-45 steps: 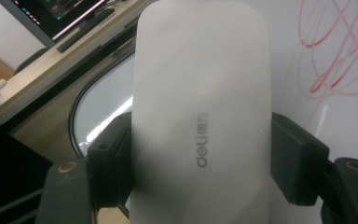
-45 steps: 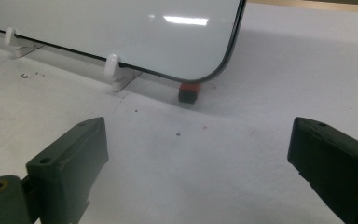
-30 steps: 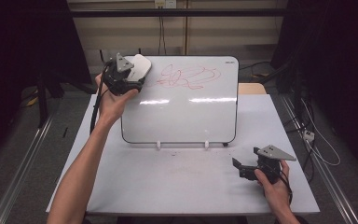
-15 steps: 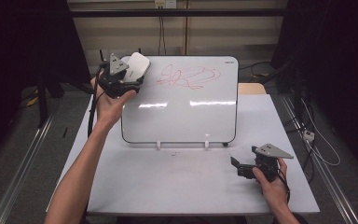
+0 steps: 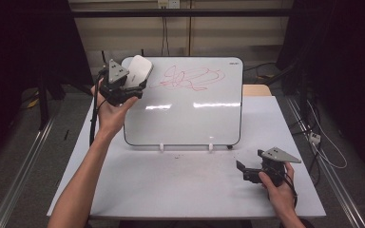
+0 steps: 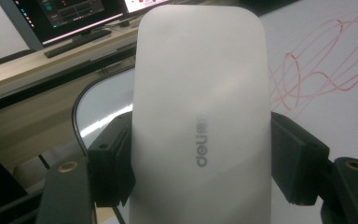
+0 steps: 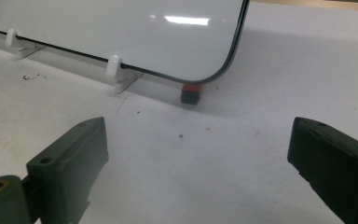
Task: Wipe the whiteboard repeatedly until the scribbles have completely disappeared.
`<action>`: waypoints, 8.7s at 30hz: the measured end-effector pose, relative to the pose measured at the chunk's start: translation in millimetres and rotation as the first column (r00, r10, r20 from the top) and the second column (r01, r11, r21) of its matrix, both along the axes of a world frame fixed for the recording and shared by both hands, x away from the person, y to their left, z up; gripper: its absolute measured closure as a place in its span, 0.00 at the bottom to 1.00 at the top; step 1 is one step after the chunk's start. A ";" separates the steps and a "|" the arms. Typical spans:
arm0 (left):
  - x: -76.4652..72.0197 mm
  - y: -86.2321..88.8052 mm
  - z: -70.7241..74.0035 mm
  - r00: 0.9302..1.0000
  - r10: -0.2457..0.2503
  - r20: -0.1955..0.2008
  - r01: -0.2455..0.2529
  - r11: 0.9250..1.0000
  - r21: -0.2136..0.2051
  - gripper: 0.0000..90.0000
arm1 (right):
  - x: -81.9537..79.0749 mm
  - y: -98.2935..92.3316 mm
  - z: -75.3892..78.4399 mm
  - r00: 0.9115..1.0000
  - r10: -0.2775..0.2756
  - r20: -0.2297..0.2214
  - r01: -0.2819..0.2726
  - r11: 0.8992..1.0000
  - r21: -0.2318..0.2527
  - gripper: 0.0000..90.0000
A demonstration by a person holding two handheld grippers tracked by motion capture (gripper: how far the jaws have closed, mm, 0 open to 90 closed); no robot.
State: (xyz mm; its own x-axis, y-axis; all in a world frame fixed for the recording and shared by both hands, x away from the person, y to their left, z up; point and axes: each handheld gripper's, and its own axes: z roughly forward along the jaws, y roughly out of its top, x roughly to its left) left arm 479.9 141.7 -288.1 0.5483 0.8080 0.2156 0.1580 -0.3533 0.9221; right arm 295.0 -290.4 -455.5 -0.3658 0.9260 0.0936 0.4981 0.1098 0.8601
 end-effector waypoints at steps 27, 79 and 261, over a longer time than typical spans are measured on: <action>8.8 -46.8 1.7 0.999 -0.011 0.049 0.007 0.996 0.084 0.35 | -0.2 -1.2 0.1 1.000 0.006 0.001 -0.006 1.000 -0.002 0.06; 30.9 -74.8 -30.1 0.995 0.046 0.089 -0.066 0.968 0.242 0.34 | -0.5 0.7 -0.4 1.000 0.010 0.000 -0.010 1.000 -0.004 0.06; 11.4 -174.2 -44.3 0.989 -0.094 0.110 0.047 0.926 0.375 0.35 | -2.0 2.5 1.0 1.000 0.026 0.018 -0.025 0.999 -0.019 0.06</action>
